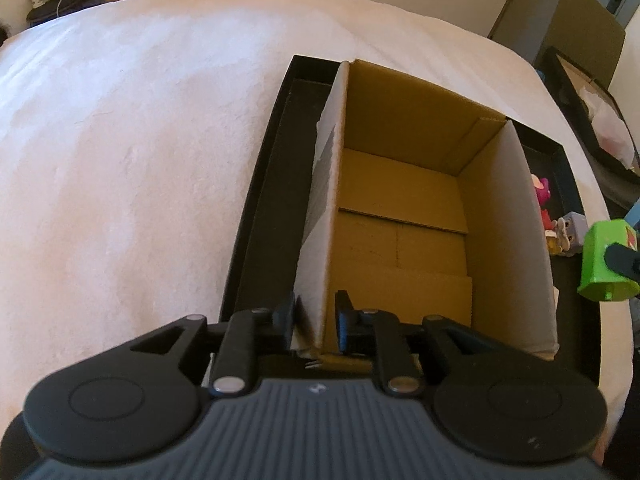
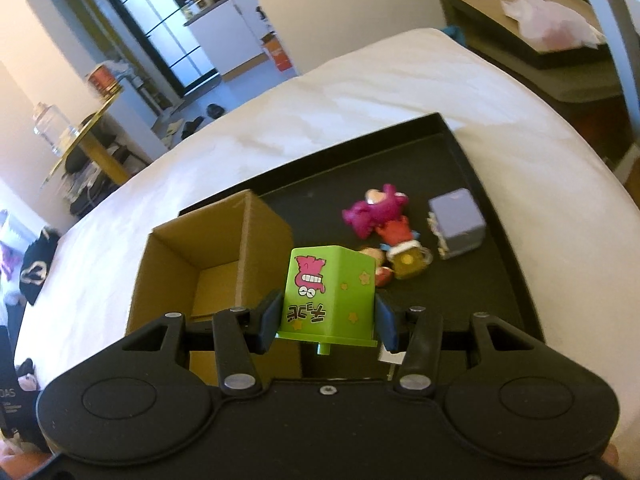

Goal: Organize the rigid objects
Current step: 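Carry the green container with the right tool over the cardboard box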

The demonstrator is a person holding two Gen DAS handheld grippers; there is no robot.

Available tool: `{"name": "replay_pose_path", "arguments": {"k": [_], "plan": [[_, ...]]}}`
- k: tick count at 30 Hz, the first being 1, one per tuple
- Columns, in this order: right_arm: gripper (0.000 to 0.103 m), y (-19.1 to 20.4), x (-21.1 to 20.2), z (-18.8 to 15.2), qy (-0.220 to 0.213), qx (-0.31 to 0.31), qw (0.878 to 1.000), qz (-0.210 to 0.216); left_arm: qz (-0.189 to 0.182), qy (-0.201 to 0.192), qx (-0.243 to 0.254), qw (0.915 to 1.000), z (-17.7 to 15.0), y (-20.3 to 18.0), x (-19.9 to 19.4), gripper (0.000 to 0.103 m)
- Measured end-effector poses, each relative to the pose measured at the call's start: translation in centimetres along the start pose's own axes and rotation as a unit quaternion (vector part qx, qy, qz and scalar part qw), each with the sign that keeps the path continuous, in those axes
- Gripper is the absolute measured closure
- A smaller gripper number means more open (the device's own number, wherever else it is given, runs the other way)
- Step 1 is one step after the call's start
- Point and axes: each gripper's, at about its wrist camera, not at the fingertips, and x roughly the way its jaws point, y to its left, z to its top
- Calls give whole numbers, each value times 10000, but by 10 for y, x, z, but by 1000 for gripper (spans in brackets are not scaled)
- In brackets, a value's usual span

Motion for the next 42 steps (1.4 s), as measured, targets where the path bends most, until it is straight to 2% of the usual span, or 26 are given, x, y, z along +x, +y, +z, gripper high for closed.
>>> {"name": "replay_pose_path", "arguments": {"k": [9,19,32,42], "plan": [[55,32,5,4,10,-348,9993,140,-103,-47,-95,9999,-1,4,0,83],[55,67,20,5,-6,-772,9969,130,-488,-72,-229,9985,1,13,4,83],[54,117,52,-2,215,-1351,9904,204,-586,-134,-271,9978,-1,16,4,82],[54,140,68,-5,265,-1748,9841,165,-653,-65,-434,9969,1,20,8,82]]}}
